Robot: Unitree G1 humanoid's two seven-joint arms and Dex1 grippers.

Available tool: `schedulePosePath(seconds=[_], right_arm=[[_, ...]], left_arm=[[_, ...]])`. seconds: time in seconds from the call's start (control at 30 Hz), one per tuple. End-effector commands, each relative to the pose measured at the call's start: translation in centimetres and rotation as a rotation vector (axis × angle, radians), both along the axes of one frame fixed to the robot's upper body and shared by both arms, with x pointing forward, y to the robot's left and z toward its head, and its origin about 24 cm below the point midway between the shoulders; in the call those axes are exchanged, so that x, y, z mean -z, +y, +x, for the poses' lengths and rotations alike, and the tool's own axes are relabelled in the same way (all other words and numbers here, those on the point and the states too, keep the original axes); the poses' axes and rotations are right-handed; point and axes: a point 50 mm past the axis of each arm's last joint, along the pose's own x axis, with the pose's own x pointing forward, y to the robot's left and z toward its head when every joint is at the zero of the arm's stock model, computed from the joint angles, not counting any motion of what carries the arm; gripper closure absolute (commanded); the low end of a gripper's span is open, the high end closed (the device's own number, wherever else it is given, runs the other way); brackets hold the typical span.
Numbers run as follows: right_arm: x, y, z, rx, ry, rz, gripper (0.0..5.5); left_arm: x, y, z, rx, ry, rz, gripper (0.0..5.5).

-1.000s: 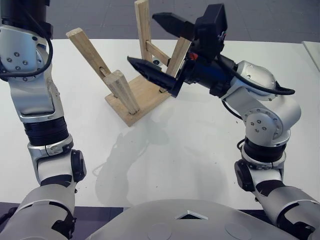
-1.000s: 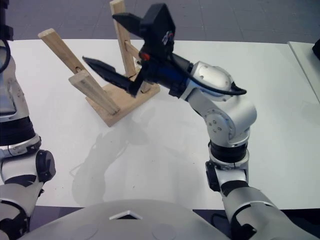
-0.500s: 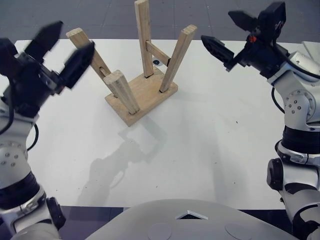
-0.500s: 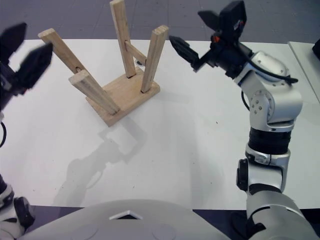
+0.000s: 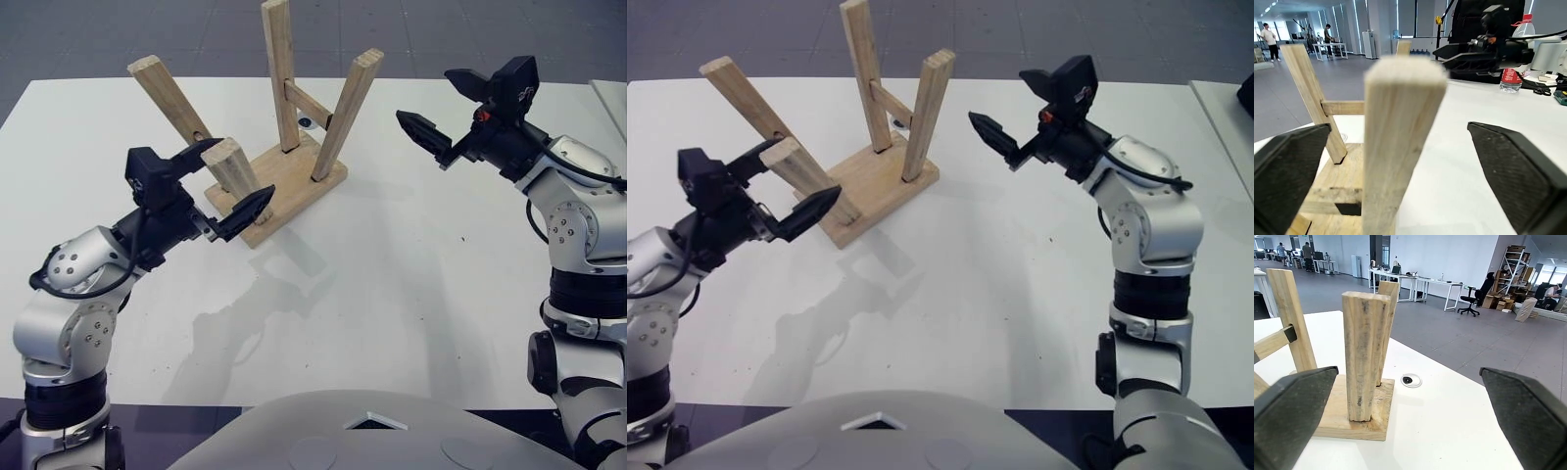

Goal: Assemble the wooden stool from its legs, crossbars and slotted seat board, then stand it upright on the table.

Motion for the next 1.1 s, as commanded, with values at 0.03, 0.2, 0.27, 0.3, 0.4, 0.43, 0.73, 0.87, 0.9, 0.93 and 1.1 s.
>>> schedulePosePath(seconds=[0.03,0.2,0.27,0.3,0.4,0.43,0.73,0.87,0.9,0.93,1.1], right_arm=[[0.9,0.0,-0.2,-0.003,0.035,-0.015,0.1],[1.7,-0.1,-0.5,0.009,0.057,-0.017,0.1],[1.9,-0.1,-0.6,0.012,0.06,-0.017,0.1],[1.9,-0.1,-0.6,0.015,0.061,-0.018,0.1],[2.1,0.0,-0.6,0.021,0.062,-0.019,0.1],[2.1,0.0,-0.6,0.022,0.062,-0.02,0.1],[2.2,-0.1,-0.6,0.031,0.063,-0.018,0.1],[2.4,0.1,-0.7,0.026,0.065,-0.019,0.1],[2.4,0.1,-0.6,0.025,0.065,-0.019,0.1],[2.4,0.1,-0.6,0.025,0.065,-0.02,0.1],[2.4,0.1,-0.5,0.026,0.068,-0.023,0.1]], left_arm=[[0.6,-0.4,-0.2,0.042,0.116,-0.04,1.13],[0.4,0.2,0.7,0.064,0.281,-0.067,2.0],[0.5,0.6,1.4,0.051,0.311,-0.061,2.28],[0.5,0.6,1.7,0.049,0.326,-0.056,2.45],[0.3,0.2,2.4,0.074,0.367,-0.088,2.92],[-0.2,0.0,2.5,0.092,0.376,-0.147,3.1],[-5.7,2.4,6.6,-0.054,0.503,-0.924,3.89],[-2.5,5.6,8.3,-0.372,0.711,-0.979,4.38],[-1.6,6.1,8.3,-0.413,0.751,-0.977,4.08],[-1.0,6.4,8.2,-0.426,0.782,-0.969,4.07],[1.5,7.0,6.3,-0.404,0.868,-0.874,3.27]])
